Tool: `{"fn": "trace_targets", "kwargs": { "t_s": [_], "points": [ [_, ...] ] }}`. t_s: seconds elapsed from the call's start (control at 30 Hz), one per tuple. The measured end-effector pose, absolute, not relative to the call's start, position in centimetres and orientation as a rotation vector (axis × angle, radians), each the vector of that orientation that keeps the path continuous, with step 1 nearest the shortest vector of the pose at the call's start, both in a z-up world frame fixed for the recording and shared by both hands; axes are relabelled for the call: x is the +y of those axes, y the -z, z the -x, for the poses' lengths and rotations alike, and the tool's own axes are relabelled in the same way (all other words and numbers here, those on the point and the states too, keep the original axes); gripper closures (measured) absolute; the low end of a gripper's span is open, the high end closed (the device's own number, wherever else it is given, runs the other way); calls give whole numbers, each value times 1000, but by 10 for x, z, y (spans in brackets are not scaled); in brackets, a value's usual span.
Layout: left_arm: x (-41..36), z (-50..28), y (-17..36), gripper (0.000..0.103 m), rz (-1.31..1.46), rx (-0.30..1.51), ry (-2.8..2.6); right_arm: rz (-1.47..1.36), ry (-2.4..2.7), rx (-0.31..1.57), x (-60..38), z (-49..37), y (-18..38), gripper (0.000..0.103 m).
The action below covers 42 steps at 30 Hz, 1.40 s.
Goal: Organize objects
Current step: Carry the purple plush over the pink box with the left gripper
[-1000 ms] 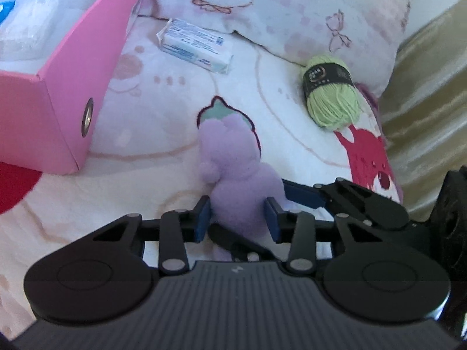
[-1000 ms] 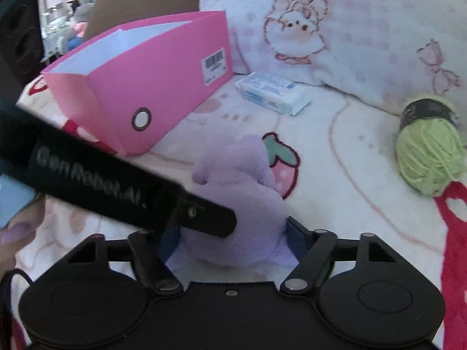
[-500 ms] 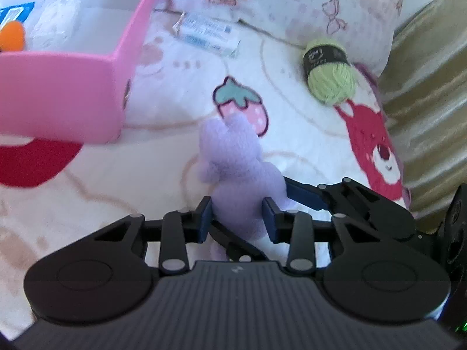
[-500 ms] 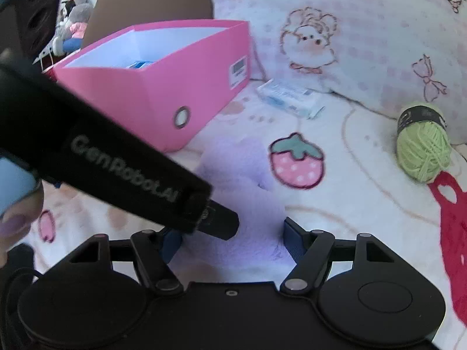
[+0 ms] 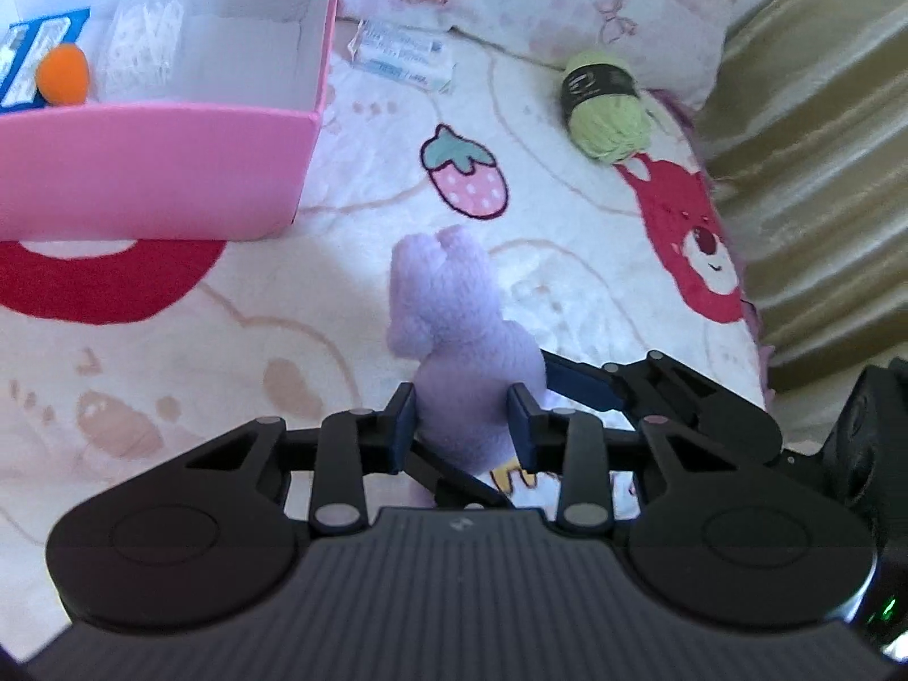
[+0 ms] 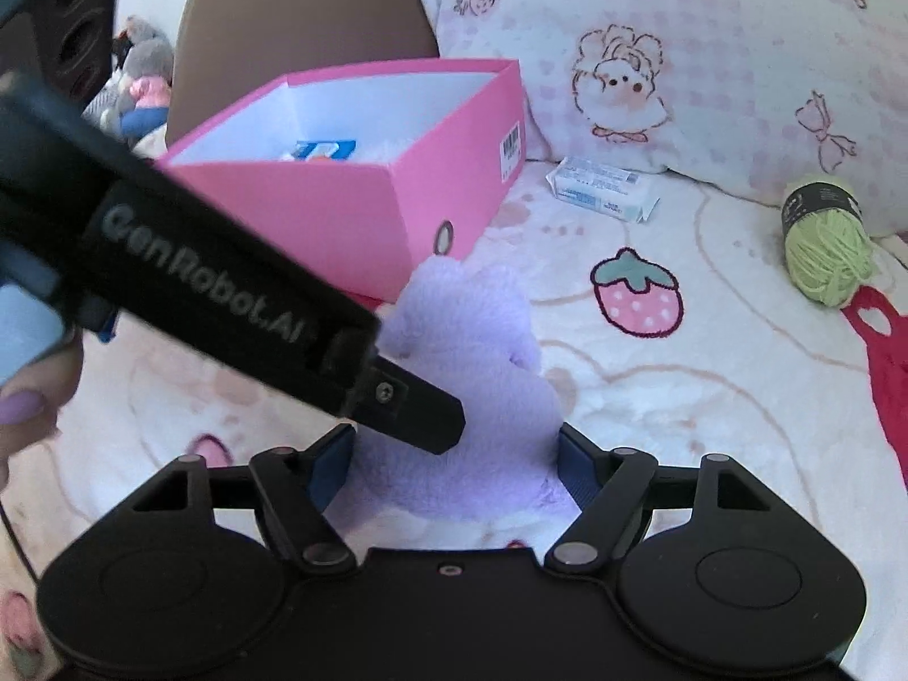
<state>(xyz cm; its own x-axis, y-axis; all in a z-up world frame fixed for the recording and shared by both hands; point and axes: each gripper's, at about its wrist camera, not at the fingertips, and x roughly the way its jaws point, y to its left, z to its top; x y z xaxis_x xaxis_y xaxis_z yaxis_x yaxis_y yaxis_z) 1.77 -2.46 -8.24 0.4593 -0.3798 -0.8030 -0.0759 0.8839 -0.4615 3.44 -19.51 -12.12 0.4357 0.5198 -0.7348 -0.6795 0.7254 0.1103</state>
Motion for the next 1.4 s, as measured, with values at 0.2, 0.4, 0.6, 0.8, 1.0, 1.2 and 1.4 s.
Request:
{"fn": "trace_targets", "kwargs": {
  "t_s": [0.2, 0.4, 0.6, 0.8, 1.0, 1.2, 1.4],
  "points": [
    [-17, 1, 57, 70, 442, 1074, 209, 178, -755, 811, -193, -14, 98, 25],
    [-6, 15, 39, 70, 414, 1079, 233, 176, -776, 788, -186, 3, 84, 26],
    [8, 28, 8, 70, 367, 1077, 239, 203, -844, 770, -169, 12, 59, 26],
    [23, 37, -5, 70, 408, 1051, 252, 200, -877, 794, -164, 13, 41, 26],
    [28, 41, -8, 71, 417, 1041, 245, 206, -882, 778, -158, 17, 36, 27],
    [34, 43, -10, 70, 425, 1028, 233, 229, -880, 759, -149, 22, 35, 27],
    [40, 45, -21, 70, 416, 996, 223, 234, -883, 742, -141, 21, 25, 27]
  ]
}}
